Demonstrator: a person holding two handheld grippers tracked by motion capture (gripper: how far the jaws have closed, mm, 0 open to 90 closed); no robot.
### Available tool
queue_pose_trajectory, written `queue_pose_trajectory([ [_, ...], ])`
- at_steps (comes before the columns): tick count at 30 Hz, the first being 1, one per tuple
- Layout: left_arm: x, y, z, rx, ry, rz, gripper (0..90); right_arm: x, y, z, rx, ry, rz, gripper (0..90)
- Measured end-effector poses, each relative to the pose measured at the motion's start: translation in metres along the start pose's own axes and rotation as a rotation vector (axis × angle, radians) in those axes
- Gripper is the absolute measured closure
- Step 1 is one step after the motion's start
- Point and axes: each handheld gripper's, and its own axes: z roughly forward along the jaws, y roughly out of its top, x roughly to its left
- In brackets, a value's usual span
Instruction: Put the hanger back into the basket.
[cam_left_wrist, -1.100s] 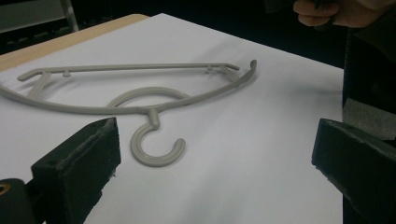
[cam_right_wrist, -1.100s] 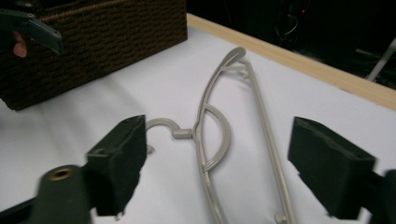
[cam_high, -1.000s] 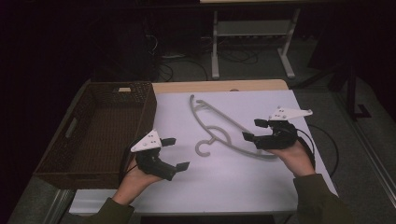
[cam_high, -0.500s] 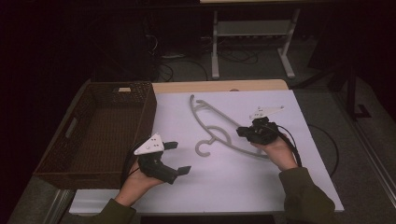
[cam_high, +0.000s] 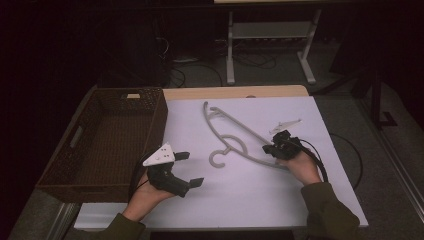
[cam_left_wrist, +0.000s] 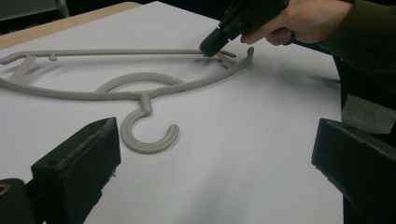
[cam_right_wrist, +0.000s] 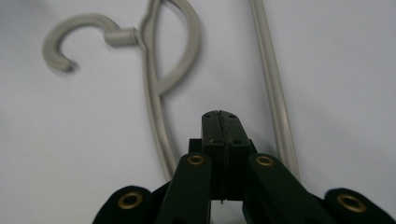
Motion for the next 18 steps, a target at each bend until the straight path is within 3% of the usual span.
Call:
queue_pose_trajectory([
  [9,0.001,-0.001,0.002,0.010,-0.001,0.002,0.9,-0.008,-0.015,0.000,0.070,-0.020,0.033,89.4],
  [17,0.002,-0.003,0.004,0.013,-0.004,-0.003,0.9,-0.007,-0.017,0.003,0.104,-0.044,0.015,89.5],
  [18,0.002,-0.003,0.004,0.015,-0.004,-0.002,0.9,-0.009,-0.018,0.003,0.102,-0.061,-0.007,89.5],
])
